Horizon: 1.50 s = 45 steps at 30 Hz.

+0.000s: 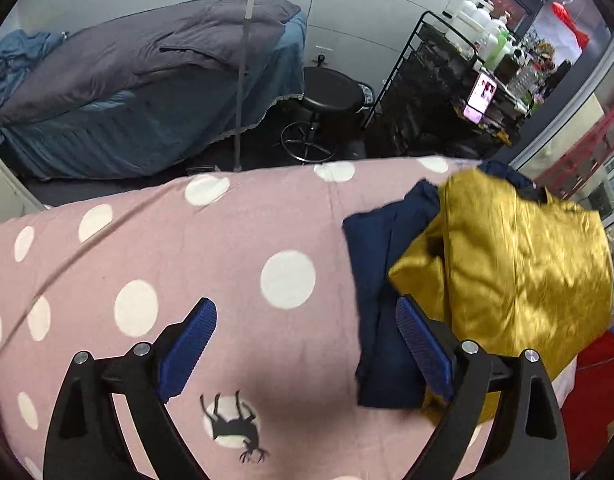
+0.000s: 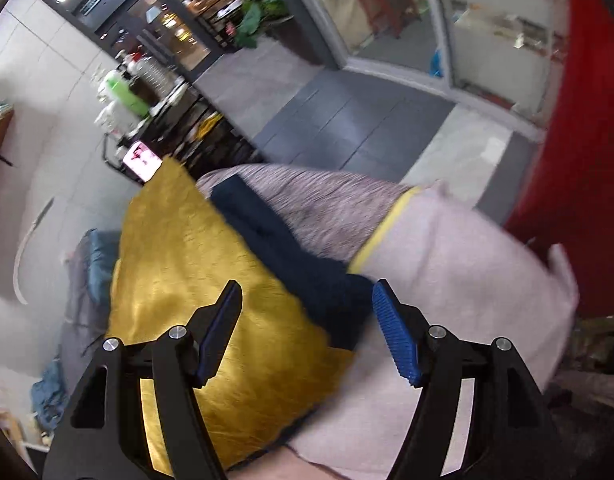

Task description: Fold large clothes

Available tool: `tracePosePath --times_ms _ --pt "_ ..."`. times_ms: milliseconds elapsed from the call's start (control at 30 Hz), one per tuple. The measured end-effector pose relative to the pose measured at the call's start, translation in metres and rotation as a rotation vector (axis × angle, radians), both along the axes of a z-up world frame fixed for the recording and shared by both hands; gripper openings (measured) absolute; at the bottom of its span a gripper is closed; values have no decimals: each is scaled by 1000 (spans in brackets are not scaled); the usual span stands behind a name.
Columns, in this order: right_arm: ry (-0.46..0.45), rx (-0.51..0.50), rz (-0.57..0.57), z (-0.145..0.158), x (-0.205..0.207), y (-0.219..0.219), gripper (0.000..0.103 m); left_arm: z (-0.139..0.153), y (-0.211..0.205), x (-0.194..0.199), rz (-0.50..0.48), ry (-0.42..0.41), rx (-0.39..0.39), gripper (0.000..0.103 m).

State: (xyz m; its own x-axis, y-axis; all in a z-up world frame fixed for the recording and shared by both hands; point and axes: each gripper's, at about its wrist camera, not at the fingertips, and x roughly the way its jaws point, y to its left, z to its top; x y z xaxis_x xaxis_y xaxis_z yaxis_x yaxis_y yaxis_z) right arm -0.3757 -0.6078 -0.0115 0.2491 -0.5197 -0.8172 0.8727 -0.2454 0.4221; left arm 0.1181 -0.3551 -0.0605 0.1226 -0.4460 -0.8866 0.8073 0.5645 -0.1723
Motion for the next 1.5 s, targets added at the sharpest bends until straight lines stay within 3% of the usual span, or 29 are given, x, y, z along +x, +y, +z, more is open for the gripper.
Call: tracePosePath --times_ms 200,333,567,700,800,933,1167,1500 --pt "103 25 64 10 16 40 68 -4 7 -60 -114 -22 40 95" --pt "177 38 185 11 53 68 69 -2 7 -97 -185 16 60 95" --pt "347 64 479 0 147 124 70 19 9 -155 -236 20 22 95" --pt "436 9 598 10 191 151 71 32 5 -191 -287 -29 28 95" --pt "483 -55 660 27 217 164 78 41 3 -206 -280 -44 48 95" --pt "545 -119 701 54 238 176 83 53 -2 -216 -276 -99 63 95" --pt "526 -105 704 82 246 179 83 71 -16 -232 -316 -141 80 95" --pt "591 -81 690 84 240 182 83 73 -20 -244 -315 -204 112 95"
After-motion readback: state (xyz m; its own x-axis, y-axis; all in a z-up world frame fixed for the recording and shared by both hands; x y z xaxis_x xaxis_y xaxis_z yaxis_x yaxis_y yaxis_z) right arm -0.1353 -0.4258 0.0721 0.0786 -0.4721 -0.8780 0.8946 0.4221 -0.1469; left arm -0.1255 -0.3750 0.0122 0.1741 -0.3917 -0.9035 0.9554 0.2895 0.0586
